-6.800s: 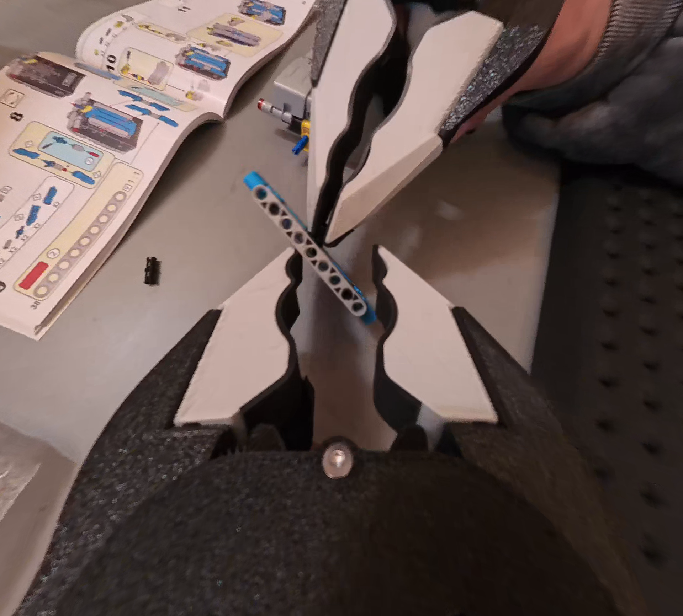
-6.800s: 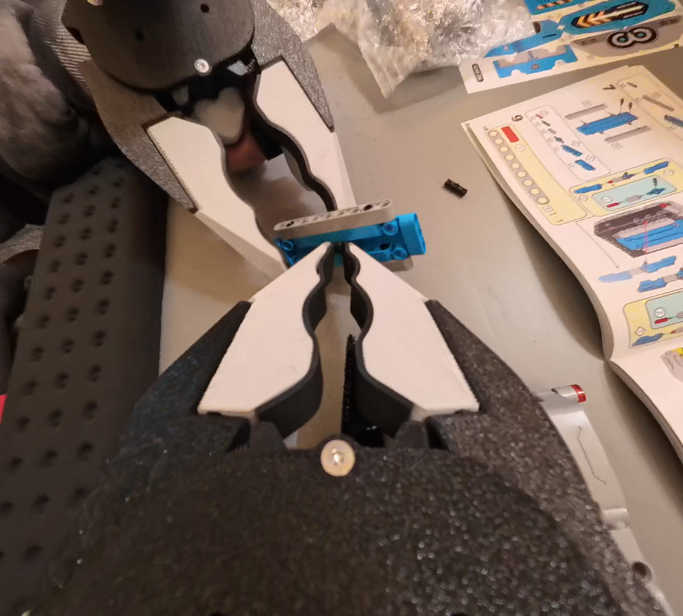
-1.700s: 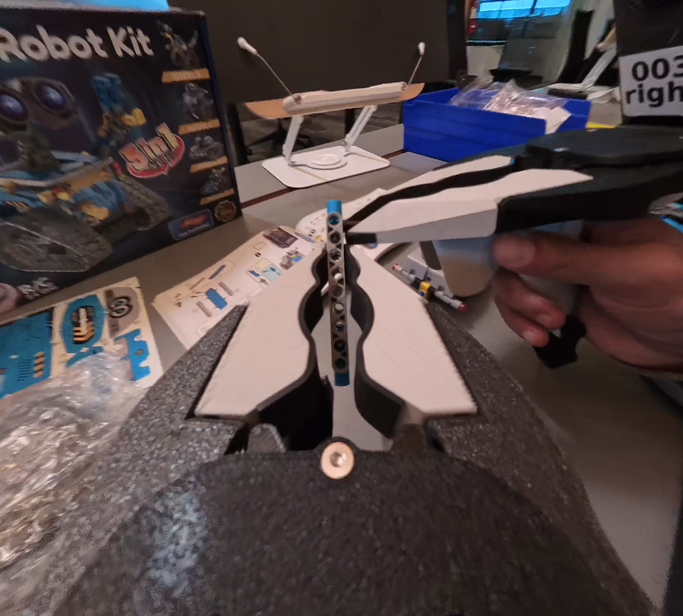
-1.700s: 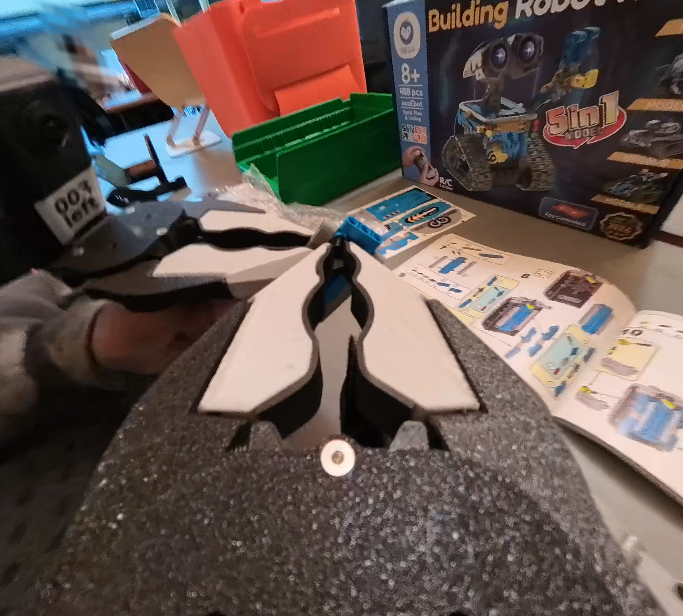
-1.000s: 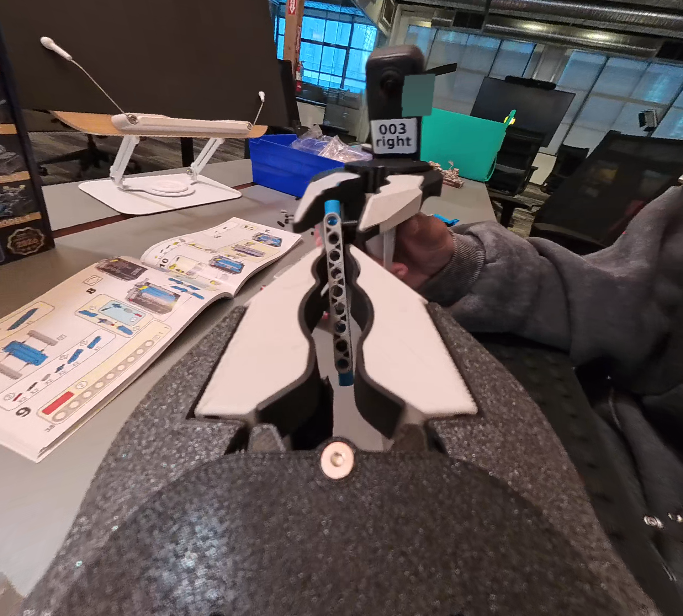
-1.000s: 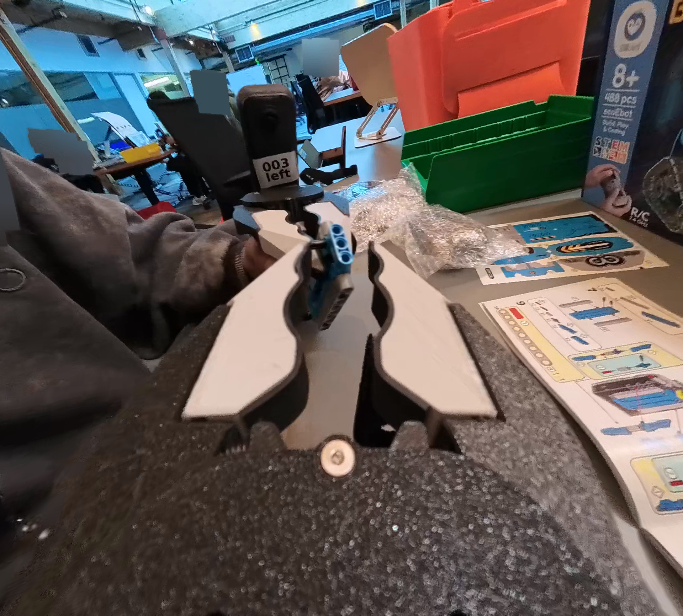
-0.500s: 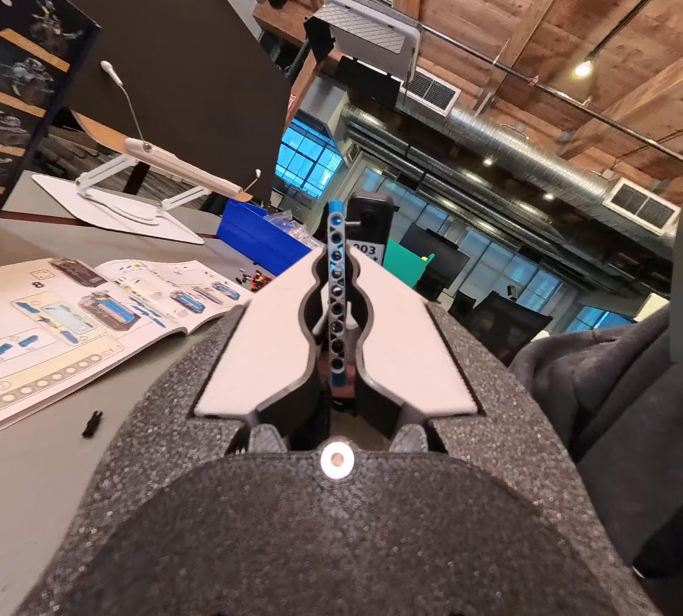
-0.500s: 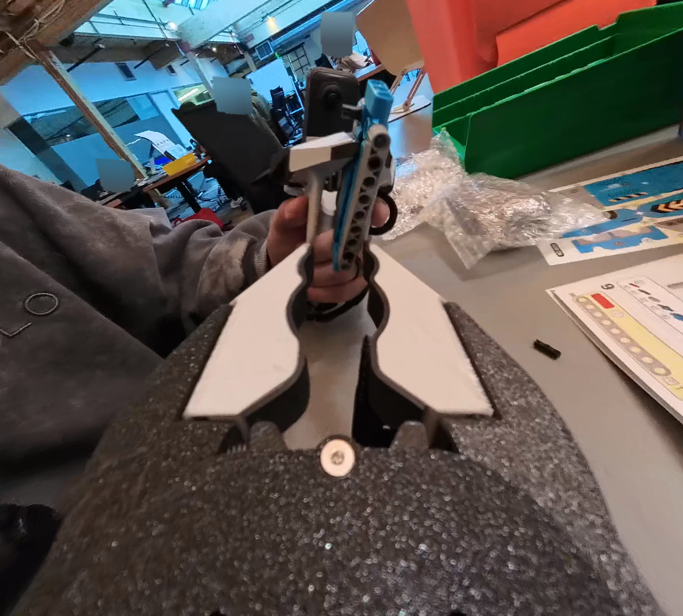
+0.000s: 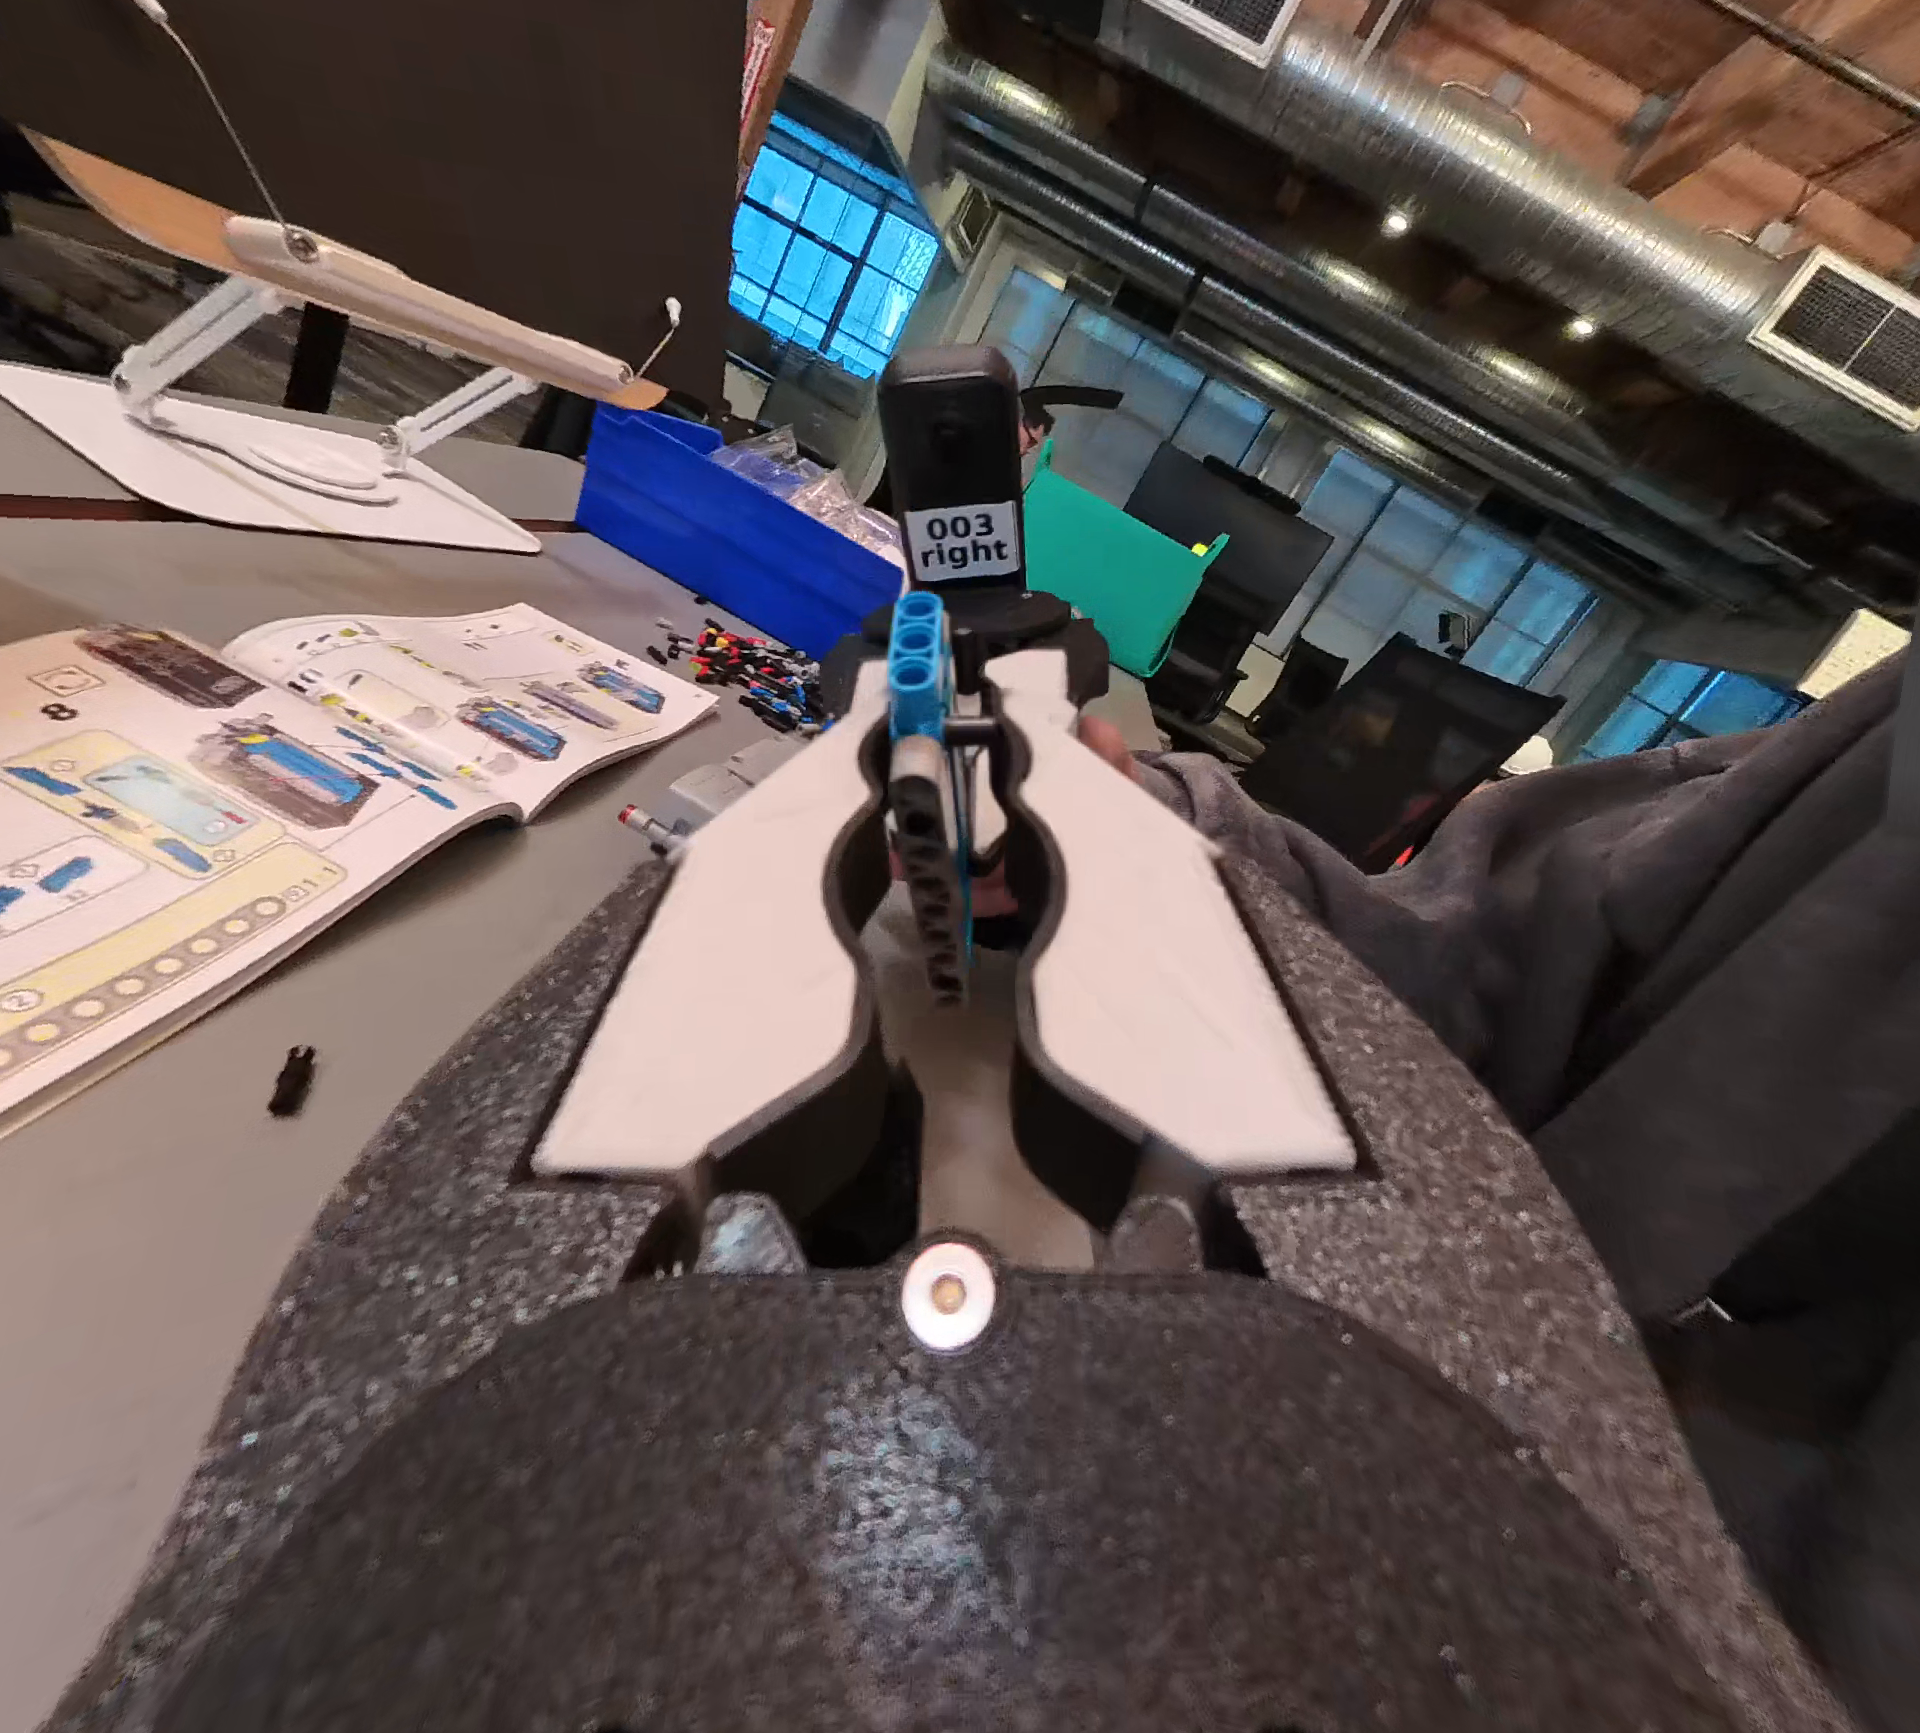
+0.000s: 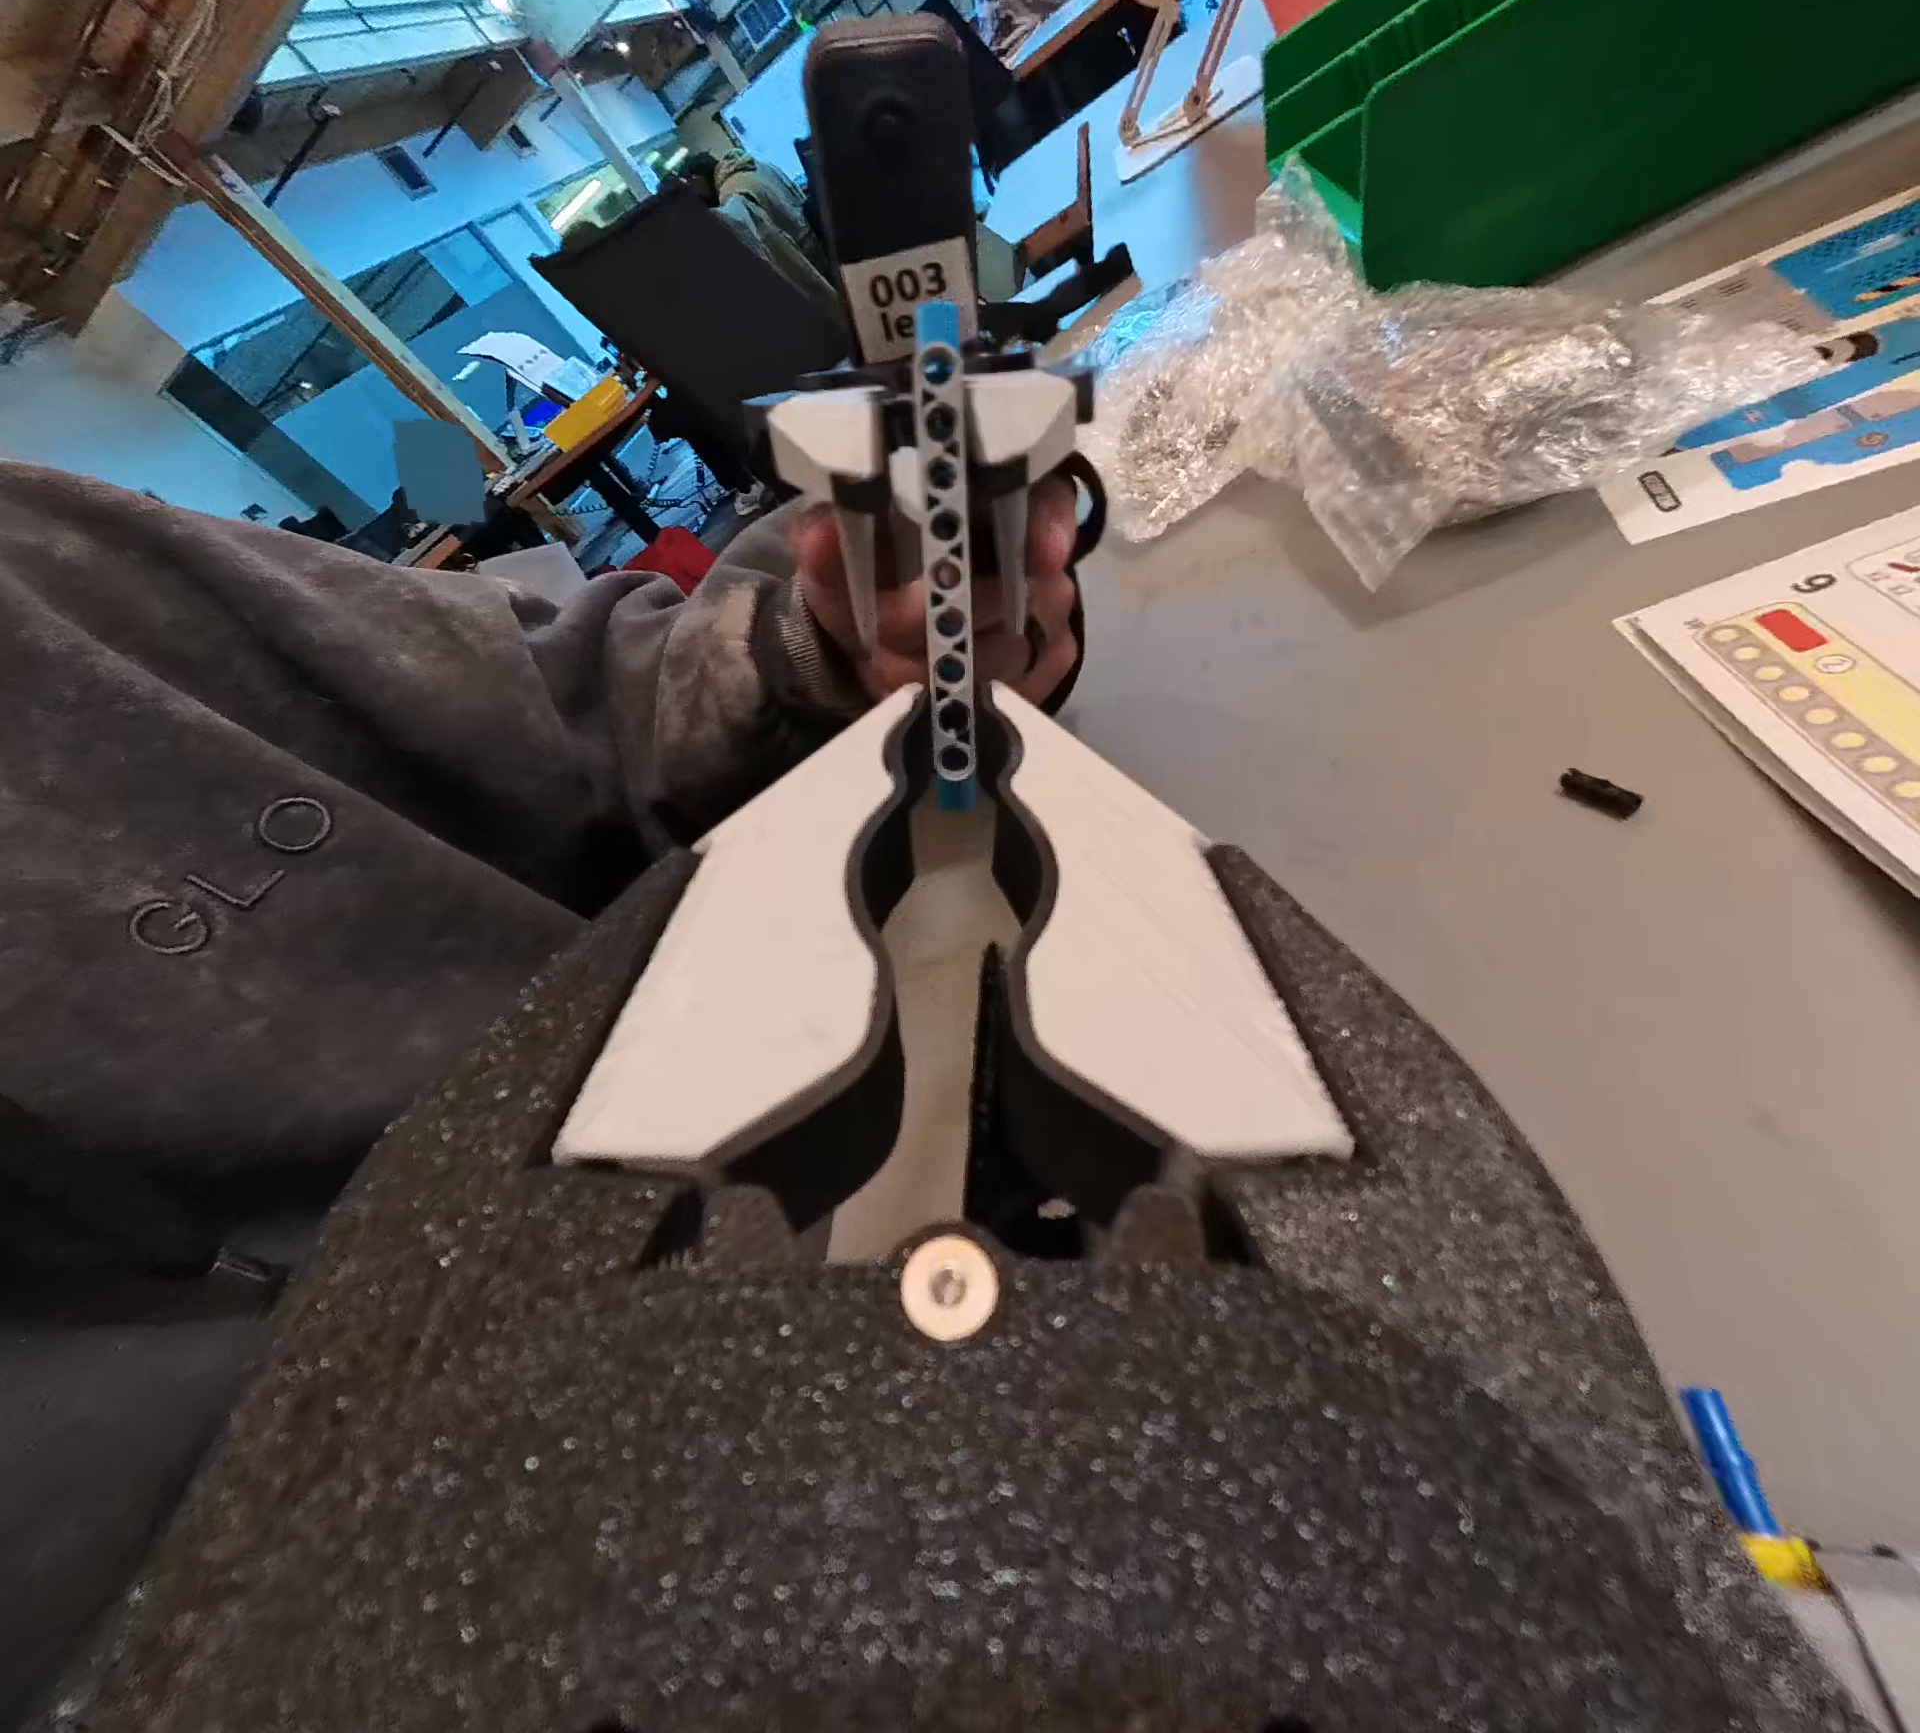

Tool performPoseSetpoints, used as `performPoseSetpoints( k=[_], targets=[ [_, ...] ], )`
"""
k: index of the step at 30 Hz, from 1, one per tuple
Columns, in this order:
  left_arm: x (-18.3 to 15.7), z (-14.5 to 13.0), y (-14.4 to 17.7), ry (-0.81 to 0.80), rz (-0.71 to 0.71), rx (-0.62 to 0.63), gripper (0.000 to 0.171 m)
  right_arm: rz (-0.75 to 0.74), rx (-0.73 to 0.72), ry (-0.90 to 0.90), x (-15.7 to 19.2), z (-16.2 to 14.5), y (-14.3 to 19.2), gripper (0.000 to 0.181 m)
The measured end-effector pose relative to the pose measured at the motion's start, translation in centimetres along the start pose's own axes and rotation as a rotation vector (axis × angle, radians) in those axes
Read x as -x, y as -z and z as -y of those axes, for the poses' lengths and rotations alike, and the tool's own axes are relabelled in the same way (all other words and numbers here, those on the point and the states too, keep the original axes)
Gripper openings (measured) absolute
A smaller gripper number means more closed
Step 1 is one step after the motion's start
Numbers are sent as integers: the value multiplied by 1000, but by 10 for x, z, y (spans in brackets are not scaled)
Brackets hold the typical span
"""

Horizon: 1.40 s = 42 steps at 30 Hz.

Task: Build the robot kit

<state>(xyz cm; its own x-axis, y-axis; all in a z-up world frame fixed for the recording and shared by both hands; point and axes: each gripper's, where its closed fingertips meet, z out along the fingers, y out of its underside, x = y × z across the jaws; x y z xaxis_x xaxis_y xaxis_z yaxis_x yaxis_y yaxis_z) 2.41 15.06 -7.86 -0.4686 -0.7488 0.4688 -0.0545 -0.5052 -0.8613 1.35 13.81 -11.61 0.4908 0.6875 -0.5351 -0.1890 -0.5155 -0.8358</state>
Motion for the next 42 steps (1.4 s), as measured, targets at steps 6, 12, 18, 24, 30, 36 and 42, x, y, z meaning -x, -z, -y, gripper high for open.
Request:
performPoseSetpoints(
  k=[6, 12, 18, 24, 30, 36, 42],
  targets=[
    [3, 1, 1, 14, 11, -10, 13, 2, -36, -27, -2, 5, 4, 6],
    [-1, 19, 4, 43, -15, -122, 14, 100, -198, -136, 5, 24, -1, 6],
    [8, 33, 11, 72, 27, -219, 7, 121, -305, -213, 1, 35, -15, 7],
    [9, 32, 11, 132, 1, -228, 6, 82, -295, -176, -2, 32, -14, 7],
    [15, 30, 11, 102, 37, -189, 6, 43, -287, -181, -9, 30, -14, 7],
    [93, 44, 33, -218, 445, 124, 6, -625, 26, 250, -67, 32, 28, 21],
    [131, 12, 14, -268, 460, 367, 6, -507, 624, 492, -103, 2, -6, 21]
  ],
)
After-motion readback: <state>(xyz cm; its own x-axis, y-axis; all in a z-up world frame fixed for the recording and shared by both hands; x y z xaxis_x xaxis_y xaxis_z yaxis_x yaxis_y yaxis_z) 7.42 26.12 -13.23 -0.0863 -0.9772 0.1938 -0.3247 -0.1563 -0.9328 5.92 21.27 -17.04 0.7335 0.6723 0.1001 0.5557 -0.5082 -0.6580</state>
